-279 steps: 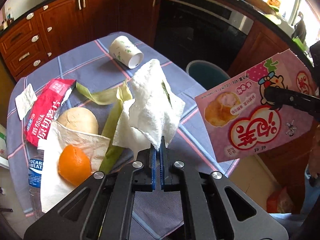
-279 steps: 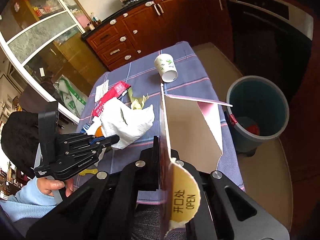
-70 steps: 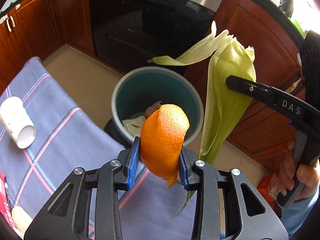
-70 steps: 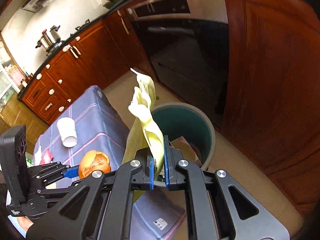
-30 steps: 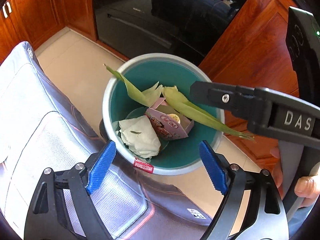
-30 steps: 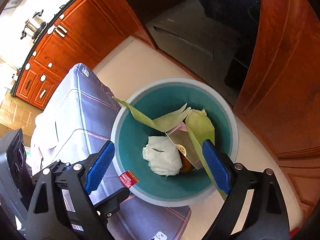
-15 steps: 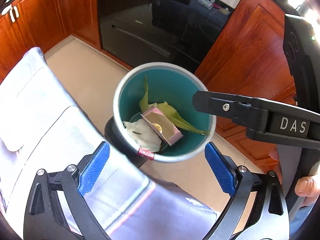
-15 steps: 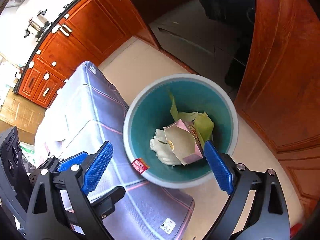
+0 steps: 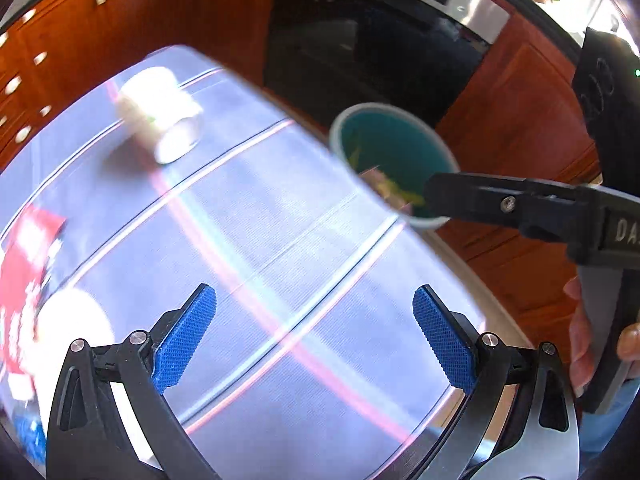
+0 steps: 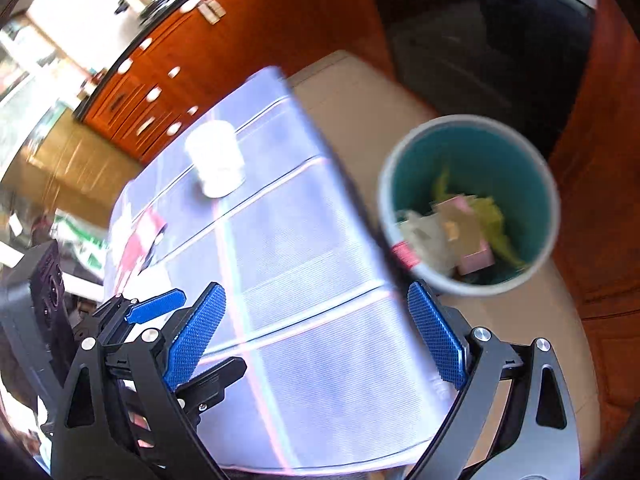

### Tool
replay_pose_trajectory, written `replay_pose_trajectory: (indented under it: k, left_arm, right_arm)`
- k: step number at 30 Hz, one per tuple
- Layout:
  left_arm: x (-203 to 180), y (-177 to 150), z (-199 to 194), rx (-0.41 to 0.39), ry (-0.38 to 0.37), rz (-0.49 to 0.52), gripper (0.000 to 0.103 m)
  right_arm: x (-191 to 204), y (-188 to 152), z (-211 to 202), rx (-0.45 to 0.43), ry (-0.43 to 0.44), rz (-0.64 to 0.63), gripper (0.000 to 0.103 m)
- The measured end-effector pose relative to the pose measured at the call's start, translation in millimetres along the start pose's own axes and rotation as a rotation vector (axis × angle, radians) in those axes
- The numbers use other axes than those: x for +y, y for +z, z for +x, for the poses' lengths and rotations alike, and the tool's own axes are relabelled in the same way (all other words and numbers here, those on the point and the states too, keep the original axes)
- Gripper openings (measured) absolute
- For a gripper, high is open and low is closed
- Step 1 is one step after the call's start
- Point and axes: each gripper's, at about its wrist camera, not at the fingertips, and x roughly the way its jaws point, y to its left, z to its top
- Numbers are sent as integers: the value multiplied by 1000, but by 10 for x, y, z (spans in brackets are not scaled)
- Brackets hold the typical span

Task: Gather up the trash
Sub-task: 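Move both grippers back over the table toward the water bottle, then grasp the white tissue with the right gripper while the left grasps the water bottle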

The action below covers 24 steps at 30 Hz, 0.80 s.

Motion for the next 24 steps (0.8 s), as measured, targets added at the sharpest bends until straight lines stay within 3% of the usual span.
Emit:
replay_pose_trajectory:
  k: [17,24]
  left_arm:
    - [1510,-1268,-1129,-71,178,-124,99]
    - [1884,-1557,-1351,-113,210,-194,99]
  right_arm:
    - [1688,-851,787,202,119,-251,89]
    - [2233,-1174,1166,221,84,-412,89]
